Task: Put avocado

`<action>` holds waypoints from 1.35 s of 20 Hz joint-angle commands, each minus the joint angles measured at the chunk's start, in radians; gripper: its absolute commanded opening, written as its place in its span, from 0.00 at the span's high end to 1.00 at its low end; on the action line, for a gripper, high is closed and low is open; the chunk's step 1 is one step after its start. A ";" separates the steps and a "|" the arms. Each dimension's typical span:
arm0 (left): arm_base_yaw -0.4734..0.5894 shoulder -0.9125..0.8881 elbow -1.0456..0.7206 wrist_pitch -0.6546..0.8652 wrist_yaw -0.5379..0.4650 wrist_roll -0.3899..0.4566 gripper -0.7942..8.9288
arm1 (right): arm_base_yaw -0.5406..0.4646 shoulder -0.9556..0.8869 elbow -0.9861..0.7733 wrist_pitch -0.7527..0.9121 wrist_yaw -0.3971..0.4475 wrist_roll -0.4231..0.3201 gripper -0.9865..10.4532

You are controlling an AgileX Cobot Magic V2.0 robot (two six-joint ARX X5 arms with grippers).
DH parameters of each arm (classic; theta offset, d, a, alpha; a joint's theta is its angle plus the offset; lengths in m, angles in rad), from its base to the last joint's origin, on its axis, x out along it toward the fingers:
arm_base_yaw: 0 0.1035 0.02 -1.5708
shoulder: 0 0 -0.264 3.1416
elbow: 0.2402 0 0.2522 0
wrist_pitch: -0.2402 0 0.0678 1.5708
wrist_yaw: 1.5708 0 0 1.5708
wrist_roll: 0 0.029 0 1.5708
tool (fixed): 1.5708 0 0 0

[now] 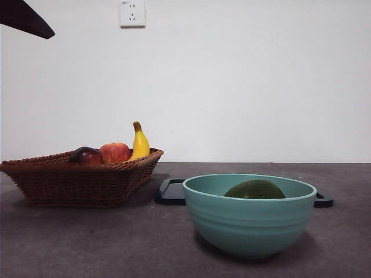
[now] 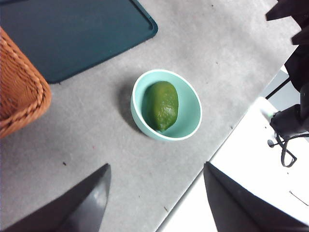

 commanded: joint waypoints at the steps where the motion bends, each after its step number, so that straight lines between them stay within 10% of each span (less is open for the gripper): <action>1: -0.006 0.006 0.008 0.005 0.005 0.020 0.60 | 0.010 0.057 0.019 0.010 0.040 0.006 0.62; 27: -0.006 0.006 0.008 0.006 0.005 0.028 0.60 | 0.249 0.665 0.018 0.427 0.248 -0.012 0.74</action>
